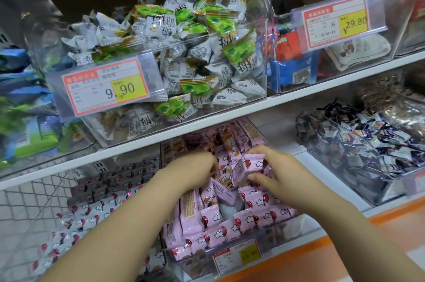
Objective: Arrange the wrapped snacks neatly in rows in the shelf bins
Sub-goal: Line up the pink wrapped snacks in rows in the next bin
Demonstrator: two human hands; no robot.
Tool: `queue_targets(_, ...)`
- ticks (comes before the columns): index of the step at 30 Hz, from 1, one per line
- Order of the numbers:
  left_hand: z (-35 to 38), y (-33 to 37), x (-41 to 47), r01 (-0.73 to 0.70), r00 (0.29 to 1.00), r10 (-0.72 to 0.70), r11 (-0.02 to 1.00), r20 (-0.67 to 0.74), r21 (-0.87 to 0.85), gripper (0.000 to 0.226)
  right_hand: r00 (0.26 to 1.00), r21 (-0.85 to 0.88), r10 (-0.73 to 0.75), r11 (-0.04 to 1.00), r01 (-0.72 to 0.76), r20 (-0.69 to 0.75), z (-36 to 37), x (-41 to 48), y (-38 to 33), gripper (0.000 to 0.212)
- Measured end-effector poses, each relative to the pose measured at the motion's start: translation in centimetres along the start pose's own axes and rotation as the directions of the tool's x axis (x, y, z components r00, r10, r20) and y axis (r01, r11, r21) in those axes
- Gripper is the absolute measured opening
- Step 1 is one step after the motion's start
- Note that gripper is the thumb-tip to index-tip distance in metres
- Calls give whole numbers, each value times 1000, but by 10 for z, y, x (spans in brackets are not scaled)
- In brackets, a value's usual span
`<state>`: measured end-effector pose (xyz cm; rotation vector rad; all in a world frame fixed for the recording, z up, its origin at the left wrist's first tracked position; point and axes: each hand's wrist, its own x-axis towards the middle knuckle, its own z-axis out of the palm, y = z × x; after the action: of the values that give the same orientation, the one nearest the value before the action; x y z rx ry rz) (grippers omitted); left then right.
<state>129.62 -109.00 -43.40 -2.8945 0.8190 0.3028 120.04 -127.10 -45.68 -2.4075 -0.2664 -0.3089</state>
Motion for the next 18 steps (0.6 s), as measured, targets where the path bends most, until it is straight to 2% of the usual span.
queue_targets(3,-3,1,5,0,999,-3,997,46,71,21,1000,21,13,1000,-14,11,-1,-1,2,26)
queue_targets(7,1,3,15,38,993,-52,990,102,138,21,999,33,27,999,-28,28,-1,-1,3,27)
queue_targets(11,7,3,24,24,995,-49,962,86,272,10,999,52,32,998,-34,37,-2,-1,4,26)
queue_targets(14,6,1,25,12,994,-42,961,104,276,23,999,48,29,998,-30,34,-2,-1,4,27)
queue_targets(18,6,-2,26,27,996,-49,962,74,270,24,999,47,33,998,-34,37,-2,-1,5,27)
